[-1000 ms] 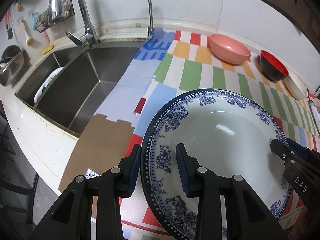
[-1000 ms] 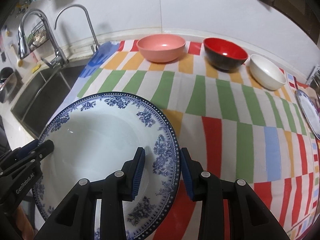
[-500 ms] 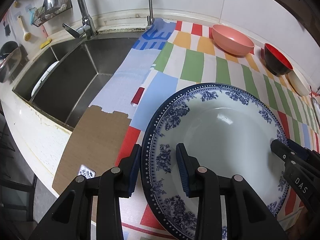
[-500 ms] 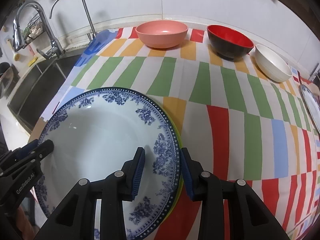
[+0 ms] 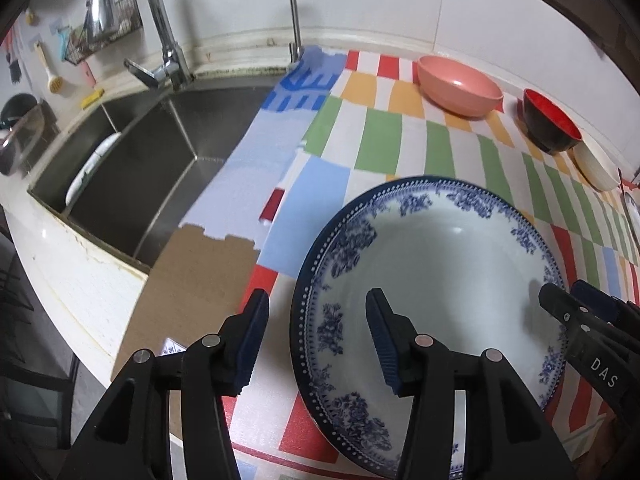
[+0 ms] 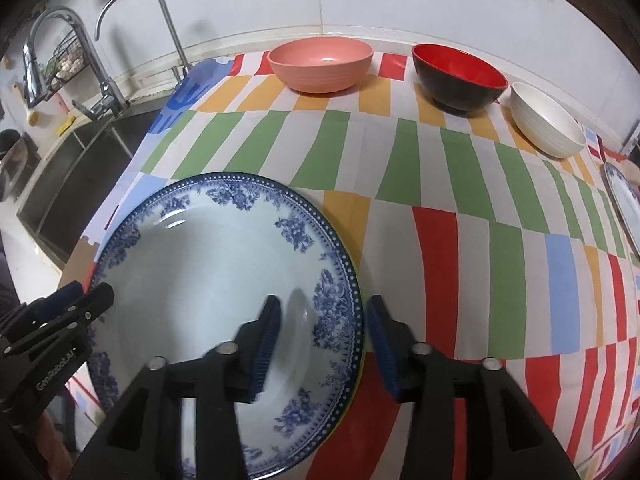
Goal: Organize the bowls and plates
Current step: 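Lower the blue-and-white plate onto the green plate and open both grippers, then move both tools toward the smaller blue-and-white plate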
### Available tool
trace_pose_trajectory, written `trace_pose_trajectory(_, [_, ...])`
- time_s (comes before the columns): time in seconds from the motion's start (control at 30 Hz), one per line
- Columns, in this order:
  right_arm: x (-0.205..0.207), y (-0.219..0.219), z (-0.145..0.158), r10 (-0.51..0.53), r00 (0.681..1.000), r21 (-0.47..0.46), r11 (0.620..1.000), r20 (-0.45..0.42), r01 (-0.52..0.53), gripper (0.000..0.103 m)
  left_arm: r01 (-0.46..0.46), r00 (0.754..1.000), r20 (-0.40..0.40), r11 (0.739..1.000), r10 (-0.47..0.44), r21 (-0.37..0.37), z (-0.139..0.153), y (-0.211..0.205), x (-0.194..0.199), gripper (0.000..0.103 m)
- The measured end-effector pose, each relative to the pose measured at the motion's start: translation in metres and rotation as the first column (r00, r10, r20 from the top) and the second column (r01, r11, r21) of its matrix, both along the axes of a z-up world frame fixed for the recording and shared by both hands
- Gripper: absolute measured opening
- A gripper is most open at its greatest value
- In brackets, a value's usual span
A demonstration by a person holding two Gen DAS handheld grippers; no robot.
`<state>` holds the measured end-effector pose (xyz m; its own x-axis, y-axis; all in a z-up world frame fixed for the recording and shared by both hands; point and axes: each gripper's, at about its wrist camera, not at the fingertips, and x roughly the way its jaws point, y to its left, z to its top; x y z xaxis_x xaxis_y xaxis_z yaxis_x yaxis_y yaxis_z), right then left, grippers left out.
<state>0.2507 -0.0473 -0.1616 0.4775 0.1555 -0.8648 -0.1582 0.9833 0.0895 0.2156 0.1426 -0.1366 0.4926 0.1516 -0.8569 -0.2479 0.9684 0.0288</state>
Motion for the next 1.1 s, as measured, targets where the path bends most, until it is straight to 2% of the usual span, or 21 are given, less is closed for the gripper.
trace_pose_trajectory(0.17, [-0.004,-0.008,0.006,-0.010,1.000,0.014,1.000,0.015,0.010,0.050,0.034,0.999,0.039,0.999,-0.035,0.011,0.015,-0.012,0.000,0.062])
trace_pose_trajectory(0.6, [-0.021,-0.053,0.045,-0.072,0.993,0.058,0.996,0.096,0.066,0.050,0.168,0.977,0.130,0.985,-0.170,0.023,0.052,-0.070,0.011,0.073])
trace_pose_trajectory(0.87, [-0.033,-0.100,0.062,-0.156,0.977,0.073,0.986,0.145,0.147,0.050,0.304,0.936,0.178,0.952,-0.303,0.021,0.069,-0.128,0.026,0.080])
trace_pose_trajectory(1.1, [-0.045,-0.150,0.074,-0.262,0.948,0.077,0.965,0.181,0.252,0.050,0.427,0.883,0.196,0.903,-0.427,0.044,0.081,-0.186,0.040,0.084])
